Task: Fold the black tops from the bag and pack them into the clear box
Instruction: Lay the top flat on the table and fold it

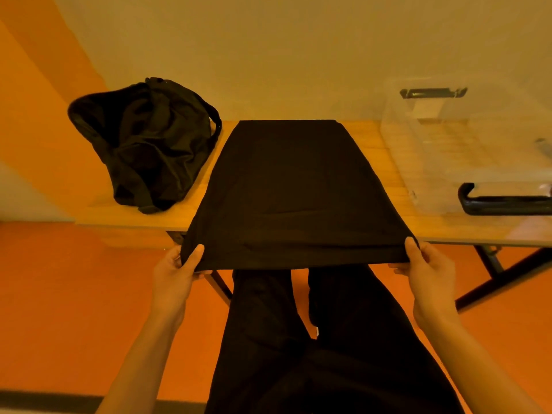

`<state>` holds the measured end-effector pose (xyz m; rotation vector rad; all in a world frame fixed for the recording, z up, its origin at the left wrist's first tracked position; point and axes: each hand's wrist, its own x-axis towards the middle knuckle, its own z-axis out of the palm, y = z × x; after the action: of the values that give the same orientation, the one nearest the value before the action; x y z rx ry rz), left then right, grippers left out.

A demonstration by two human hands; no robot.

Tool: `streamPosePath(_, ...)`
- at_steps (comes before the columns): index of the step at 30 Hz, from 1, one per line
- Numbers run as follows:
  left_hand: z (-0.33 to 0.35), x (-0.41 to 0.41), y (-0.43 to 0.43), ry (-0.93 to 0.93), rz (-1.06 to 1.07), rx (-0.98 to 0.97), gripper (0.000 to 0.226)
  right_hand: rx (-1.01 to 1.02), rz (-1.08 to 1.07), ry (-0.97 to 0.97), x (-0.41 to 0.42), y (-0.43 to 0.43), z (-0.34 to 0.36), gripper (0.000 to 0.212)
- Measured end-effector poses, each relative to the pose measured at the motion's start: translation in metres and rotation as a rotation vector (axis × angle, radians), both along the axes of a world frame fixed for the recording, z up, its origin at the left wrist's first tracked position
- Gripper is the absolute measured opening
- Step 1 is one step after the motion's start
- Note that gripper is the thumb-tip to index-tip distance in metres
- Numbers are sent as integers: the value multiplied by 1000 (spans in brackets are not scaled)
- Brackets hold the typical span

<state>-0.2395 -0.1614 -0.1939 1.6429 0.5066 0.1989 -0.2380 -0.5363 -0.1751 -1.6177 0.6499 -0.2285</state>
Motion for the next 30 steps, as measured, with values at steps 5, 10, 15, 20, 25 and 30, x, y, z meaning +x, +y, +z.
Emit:
streamPosePath(5, 11, -9, -5, 18, 75, 72, 11, 38, 3, 45, -3, -2, 9, 18)
streamPosePath(10, 61, 64, -24, -15, 18, 46, 28, -96, 166, -118, 51, 37, 76, 19)
streamPosePath(15, 180, 233, -33, -80, -89, -21, 14, 37, 174, -137, 243, 60, 192, 22)
streamPosePath(20, 340, 332, -13, -388, -96, -47, 15, 44, 102, -384, 345, 31, 352, 19)
streamPosePath(25, 438, 346, -8, -608, -133, -266, 15, 97, 80, -679, 340, 17, 445, 10)
streamPosePath(30, 408, 316, -10, -574, -51, -221, 20, 55, 86, -604, 305, 16, 412, 8)
